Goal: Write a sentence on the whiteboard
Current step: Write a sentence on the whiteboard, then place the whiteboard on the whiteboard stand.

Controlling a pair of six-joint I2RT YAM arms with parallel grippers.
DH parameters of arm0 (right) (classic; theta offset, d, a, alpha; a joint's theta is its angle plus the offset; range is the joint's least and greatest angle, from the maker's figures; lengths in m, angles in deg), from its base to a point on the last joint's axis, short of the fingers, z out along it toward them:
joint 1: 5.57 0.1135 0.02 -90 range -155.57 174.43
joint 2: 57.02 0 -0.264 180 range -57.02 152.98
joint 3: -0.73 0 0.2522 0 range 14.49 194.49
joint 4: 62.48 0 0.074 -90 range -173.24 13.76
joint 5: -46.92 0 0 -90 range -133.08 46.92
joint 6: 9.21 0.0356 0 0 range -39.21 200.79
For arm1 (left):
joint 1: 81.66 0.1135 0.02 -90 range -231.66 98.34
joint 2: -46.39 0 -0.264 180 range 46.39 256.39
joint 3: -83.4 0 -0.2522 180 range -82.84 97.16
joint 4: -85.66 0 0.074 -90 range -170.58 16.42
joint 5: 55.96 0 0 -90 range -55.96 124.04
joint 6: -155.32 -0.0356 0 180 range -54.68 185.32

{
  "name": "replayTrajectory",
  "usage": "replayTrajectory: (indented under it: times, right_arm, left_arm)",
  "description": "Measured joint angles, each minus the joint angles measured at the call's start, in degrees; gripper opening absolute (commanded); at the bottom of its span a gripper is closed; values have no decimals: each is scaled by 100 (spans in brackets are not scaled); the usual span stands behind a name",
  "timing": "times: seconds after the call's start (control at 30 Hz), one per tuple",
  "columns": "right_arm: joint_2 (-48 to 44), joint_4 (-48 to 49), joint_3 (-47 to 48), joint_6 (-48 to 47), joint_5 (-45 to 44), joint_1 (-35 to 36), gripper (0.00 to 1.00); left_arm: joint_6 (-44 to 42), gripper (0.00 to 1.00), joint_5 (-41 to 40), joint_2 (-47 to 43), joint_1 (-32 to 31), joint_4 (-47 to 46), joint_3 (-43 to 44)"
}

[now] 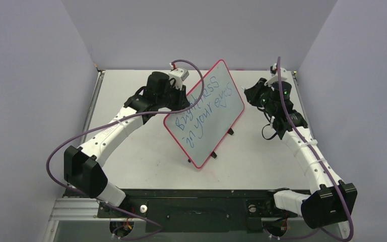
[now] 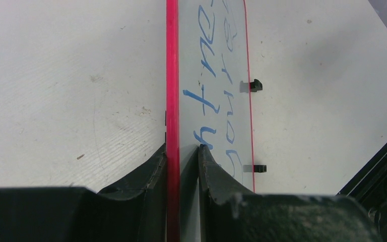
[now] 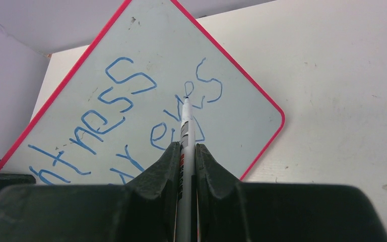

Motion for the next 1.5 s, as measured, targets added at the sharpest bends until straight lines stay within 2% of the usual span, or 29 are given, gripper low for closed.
replayTrajectory:
  times: [0.33,1.07,1.5]
  right_arm:
    - [-28,68,-262,24,9,-173,0]
    - [-28,201,-363,52,157,-173,0]
    - [-28,199,-376,50,157,-197,0]
  left_arm:
    - [378,0,-146,321,4,240,323]
    - [1093,0,-393,-527,85,-81,-973]
    - [2009,0,-614,-841,7,-629,-1919]
